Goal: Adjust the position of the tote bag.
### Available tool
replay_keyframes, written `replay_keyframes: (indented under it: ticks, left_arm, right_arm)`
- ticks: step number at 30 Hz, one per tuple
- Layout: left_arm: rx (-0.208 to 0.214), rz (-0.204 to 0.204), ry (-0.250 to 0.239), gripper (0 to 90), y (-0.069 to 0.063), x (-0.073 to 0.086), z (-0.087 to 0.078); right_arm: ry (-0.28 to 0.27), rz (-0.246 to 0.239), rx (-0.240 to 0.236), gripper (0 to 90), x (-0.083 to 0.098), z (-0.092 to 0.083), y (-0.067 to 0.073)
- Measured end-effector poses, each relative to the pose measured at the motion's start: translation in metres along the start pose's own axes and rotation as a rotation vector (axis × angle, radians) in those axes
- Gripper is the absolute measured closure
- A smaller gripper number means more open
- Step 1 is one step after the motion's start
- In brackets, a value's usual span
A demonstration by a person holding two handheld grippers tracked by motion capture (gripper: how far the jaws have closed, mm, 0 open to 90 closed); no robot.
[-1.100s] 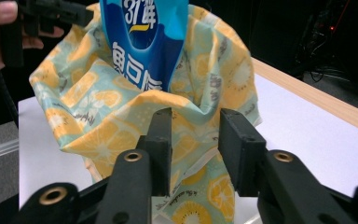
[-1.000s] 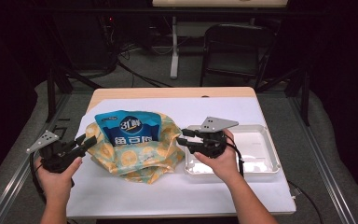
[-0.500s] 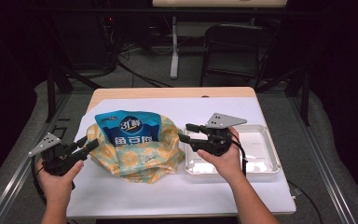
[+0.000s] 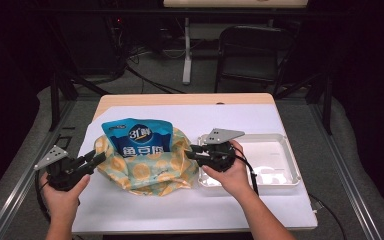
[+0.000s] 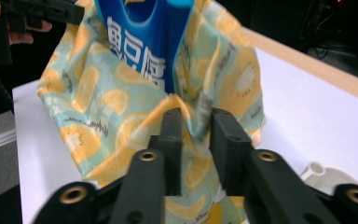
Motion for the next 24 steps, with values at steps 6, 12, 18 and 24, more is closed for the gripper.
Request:
replay_keyframes:
  ticks: [6, 12, 18, 24]
  left_arm:
    - [0.001, -0.011, 0.044, 73.3, 0.003, 0.013, 0.006]
    - [-0.012, -0.014, 0.059, 77.2, 0.007, 0.020, 0.010]
    - [-0.022, -0.016, 0.072, 78.6, 0.009, 0.026, 0.014]
    - [-0.048, -0.016, 0.068, 80.3, 0.016, 0.031, 0.015]
  right_arm:
    - [0.051, -0.009, -0.010, 81.7, 0.012, 0.008, 0.001]
    - [0.087, 0.000, -0.008, 84.3, 0.023, 0.015, -0.002]
    - [0.120, 0.007, 0.008, 84.7, 0.034, 0.021, -0.009]
    - [0.139, 0.020, 0.026, 84.5, 0.041, 0.023, -0.016]
Point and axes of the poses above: each handheld gripper's, and its own axes: z roughly forward along the jaws, x roughly out of its underside, y roughly to its left, the point moved 10 cm from there along z, roughly forward along the jaws, and after that the axes turned 4 degrees about -y, right-handed, at the moved point
